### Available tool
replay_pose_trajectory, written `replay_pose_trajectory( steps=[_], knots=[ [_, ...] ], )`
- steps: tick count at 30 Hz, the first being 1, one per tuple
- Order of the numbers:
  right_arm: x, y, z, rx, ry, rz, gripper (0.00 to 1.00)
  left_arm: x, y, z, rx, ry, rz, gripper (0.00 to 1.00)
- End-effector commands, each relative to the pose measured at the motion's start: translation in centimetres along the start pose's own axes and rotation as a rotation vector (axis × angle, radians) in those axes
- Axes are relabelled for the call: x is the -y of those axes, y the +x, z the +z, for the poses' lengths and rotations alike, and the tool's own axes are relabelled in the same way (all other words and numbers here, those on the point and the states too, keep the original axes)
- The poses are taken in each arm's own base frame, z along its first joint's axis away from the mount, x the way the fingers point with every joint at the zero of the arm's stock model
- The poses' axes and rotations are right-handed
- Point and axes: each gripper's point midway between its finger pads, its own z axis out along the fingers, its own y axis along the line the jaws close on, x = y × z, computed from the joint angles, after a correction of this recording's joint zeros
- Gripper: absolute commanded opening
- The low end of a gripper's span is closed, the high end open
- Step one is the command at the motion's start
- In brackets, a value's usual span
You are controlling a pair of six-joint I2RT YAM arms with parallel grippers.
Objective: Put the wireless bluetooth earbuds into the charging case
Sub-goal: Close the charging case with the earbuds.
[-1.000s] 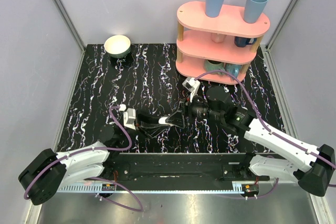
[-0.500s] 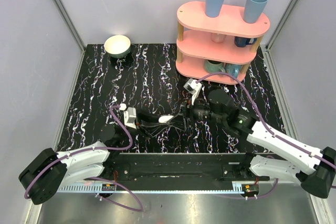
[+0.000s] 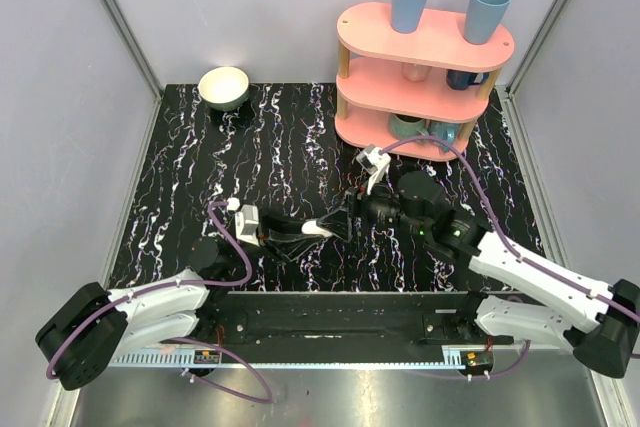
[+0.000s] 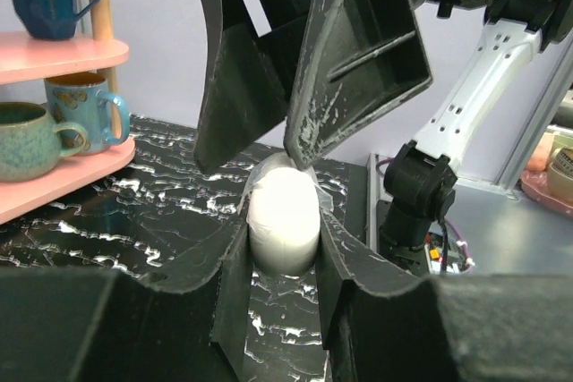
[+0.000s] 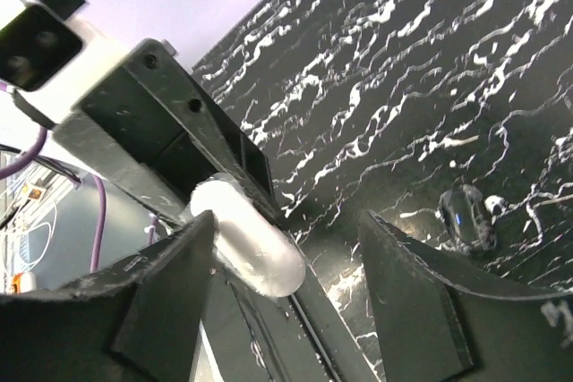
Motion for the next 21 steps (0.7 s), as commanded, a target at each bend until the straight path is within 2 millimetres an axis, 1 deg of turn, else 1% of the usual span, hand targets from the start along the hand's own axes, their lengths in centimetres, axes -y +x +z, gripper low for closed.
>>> replay_pose_trajectory(
  steps=[1,3,6,9,12,13,14,16,17,21],
  knots=[
    [0.7,2.1,0.9,-0.086,0.023,0.037,0.7,2.6,-7.0,-0.1,0.272,0.096,0.161,0.0],
    [0.9,2.9,1.1,-0.119,0.022,0.047,0.7,2.7,-6.9,-0.2,0.273,0.094,0.163,0.0],
    [0.9,3.0,1.0,-0.116,0.022,0.047,0.7,2.6,-6.9,-0.4,0.276,0.084,0.168,0.0],
    [0.9,2.3,0.5,-0.079,0.034,0.031,0.71,2.5,-6.8,-0.4,0.274,0.078,0.168,0.0],
    [1.5,1.2,-0.2,-0.017,0.075,0.024,0.72,2.4,-6.7,-0.4,0.269,0.076,0.165,0.0],
    [2.0,0.9,-0.4,0.005,0.105,0.022,0.72,2.4,-6.7,-0.4,0.269,0.076,0.165,0.0],
    [1.8,0.0,-0.9,0.045,0.106,0.019,0.73,2.4,-6.7,-0.4,0.269,0.076,0.165,0.0],
    [2.4,-0.4,-1.3,0.085,0.136,0.021,0.74,2.4,-6.6,-0.4,0.267,0.074,0.163,0.0],
    [2.1,-1.0,-1.6,0.115,0.129,0.019,0.74,2.4,-6.7,-0.4,0.267,0.074,0.163,0.0],
    [1.9,-1.1,-1.7,0.127,0.113,0.024,0.75,2.3,-6.5,-0.4,0.261,0.073,0.159,0.0]
  ],
)
